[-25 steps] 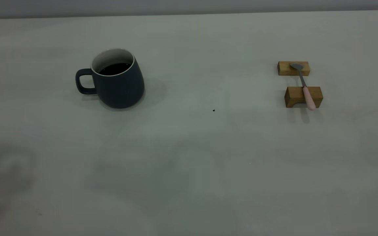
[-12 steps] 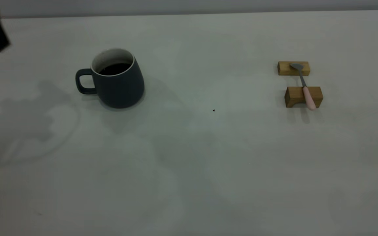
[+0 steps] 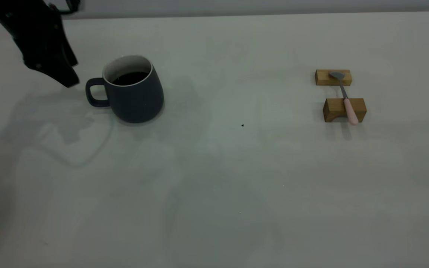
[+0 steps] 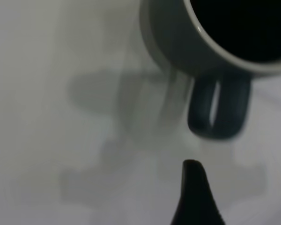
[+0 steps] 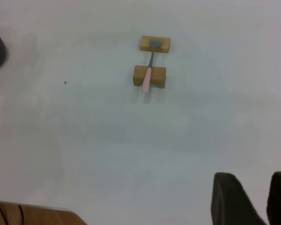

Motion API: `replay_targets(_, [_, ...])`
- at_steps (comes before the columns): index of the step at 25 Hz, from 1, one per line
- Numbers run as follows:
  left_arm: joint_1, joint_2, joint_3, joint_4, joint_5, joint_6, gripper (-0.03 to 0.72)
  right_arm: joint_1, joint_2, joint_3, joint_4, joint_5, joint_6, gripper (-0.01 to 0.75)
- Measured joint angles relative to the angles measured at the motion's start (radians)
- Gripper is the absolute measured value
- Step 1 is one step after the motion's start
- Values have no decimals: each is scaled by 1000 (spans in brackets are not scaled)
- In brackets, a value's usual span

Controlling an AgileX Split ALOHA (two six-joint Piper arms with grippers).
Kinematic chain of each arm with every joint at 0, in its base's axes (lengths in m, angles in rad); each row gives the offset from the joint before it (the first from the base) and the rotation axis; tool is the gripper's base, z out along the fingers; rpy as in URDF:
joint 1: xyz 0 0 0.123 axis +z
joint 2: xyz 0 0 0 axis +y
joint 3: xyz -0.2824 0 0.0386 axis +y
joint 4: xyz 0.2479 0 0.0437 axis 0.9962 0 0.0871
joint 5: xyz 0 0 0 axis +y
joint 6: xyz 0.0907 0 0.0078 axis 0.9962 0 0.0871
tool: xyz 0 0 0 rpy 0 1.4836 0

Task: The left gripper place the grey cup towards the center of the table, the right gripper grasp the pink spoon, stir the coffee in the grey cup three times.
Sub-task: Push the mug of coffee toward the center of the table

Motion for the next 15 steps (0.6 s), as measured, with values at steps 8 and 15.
replay_targets(8, [-46,96,-50,-56,1,174,568,0,0,0,0,0,0,237])
replay_targets(15, [-100,129,-68,-134,-25,196,568,0,0,0,1,0,0,237])
